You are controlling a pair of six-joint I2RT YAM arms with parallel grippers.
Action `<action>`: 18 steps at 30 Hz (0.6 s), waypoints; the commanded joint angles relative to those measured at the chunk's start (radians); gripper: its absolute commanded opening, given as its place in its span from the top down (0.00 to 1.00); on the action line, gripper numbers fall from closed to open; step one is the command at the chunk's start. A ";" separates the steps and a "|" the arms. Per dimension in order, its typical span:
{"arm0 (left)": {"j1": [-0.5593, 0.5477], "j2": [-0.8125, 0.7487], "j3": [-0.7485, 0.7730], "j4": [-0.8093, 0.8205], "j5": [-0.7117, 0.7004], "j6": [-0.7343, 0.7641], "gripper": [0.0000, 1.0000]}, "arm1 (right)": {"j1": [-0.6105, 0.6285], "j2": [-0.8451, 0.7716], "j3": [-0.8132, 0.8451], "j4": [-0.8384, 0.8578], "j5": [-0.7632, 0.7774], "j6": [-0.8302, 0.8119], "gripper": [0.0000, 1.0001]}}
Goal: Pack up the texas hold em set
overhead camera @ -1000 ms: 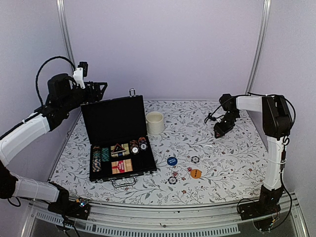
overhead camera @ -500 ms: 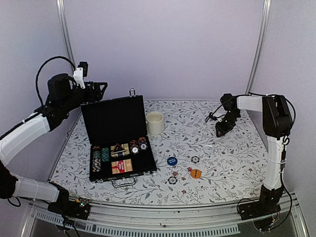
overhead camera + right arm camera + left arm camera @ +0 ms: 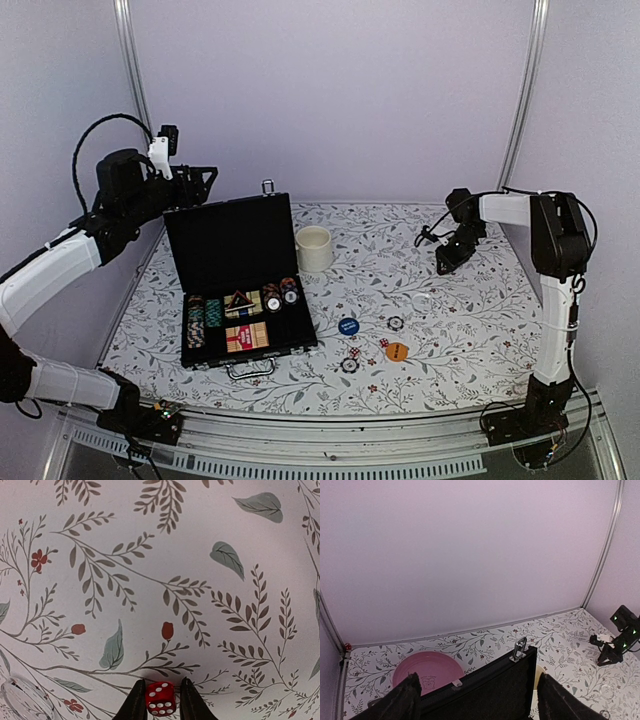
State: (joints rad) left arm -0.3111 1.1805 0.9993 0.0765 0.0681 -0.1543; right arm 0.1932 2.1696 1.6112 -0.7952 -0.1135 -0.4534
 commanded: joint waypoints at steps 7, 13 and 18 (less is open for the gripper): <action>0.001 0.016 0.011 0.003 0.008 -0.002 0.20 | 0.040 -0.050 0.014 -0.043 -0.087 0.006 0.96; 0.001 0.023 0.010 0.005 0.007 -0.002 0.20 | 0.229 -0.140 0.037 -0.040 -0.160 -0.029 0.96; 0.004 0.024 0.010 0.005 0.006 -0.003 0.20 | 0.393 -0.125 0.129 -0.038 -0.225 -0.032 0.96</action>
State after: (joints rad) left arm -0.3111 1.1992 0.9993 0.0761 0.0681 -0.1543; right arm 0.4747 2.0735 1.6611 -0.8291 -0.2466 -0.4717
